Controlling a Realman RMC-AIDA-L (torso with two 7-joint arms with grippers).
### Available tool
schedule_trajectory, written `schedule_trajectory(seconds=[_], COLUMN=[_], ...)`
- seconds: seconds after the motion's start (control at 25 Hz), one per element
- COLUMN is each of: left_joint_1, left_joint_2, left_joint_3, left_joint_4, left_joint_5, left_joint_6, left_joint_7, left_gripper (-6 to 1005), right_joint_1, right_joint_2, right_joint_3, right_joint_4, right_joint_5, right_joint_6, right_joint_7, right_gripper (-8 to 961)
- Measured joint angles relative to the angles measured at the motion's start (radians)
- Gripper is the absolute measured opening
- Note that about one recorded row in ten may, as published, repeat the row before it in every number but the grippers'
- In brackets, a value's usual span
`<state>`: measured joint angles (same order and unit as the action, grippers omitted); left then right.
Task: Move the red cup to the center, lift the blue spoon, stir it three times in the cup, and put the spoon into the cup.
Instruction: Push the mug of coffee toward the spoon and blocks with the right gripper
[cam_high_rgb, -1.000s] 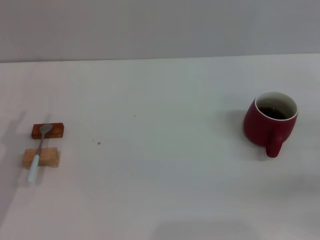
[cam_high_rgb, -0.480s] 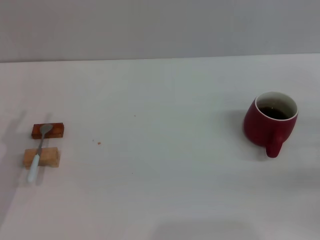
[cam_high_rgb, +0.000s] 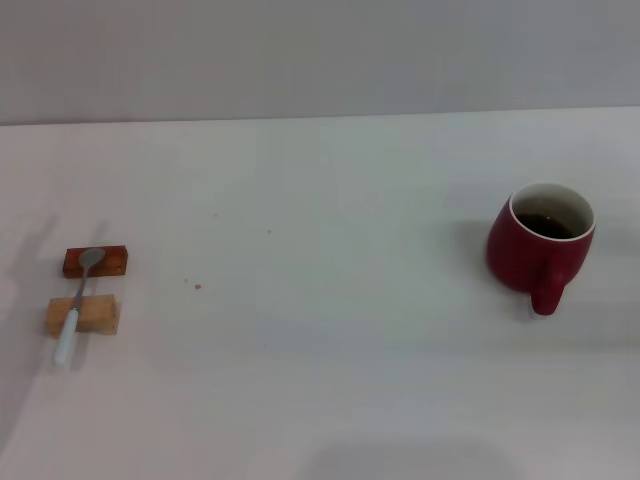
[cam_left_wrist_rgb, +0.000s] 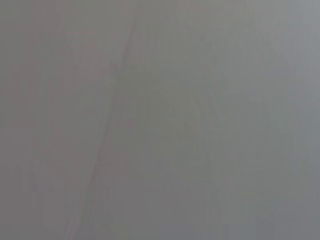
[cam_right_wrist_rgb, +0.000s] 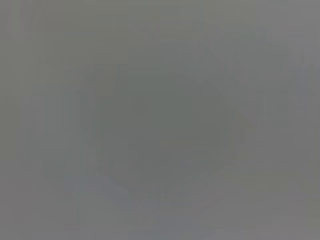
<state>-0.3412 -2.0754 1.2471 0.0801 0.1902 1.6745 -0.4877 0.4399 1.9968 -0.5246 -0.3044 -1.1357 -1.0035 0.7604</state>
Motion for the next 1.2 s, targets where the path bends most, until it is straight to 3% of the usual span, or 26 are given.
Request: schedule_trajectory(seconds=[0.12, 0.28, 0.68, 1.2], left_joint_1=[-0.003, -0.004, -0.016, -0.028], left_joint_2=[0.0, 0.0, 0.0, -0.002], left_joint_3=[0.0, 0.0, 0.0, 0.0], left_joint_4=[0.0, 0.0, 0.0, -0.001], left_joint_5=[0.0, 0.0, 0.0, 0.0], left_joint_6=[-0.005, -0.007, -0.01, -0.021], left_joint_7=[0.0, 0.0, 0.0, 0.0], left_gripper=[681, 681, 681, 680], right_joint_1=[0.008, 0.029, 0.069, 0.075], right_joint_2=[-0.019, -0.025, -0.03, -0.03], right_joint_3=[0.0, 0.0, 0.0, -0.089], right_joint_4=[-0.029, -0.059, -0.048, -0.044], right_joint_5=[-0.16, -0.346, -0.517, -0.547], right_joint_6=[0.024, 0.062, 0.06, 0.043], right_joint_7=[0.103, 0.194, 0.216, 0.227], right_gripper=[-2, -2, -3, -3])
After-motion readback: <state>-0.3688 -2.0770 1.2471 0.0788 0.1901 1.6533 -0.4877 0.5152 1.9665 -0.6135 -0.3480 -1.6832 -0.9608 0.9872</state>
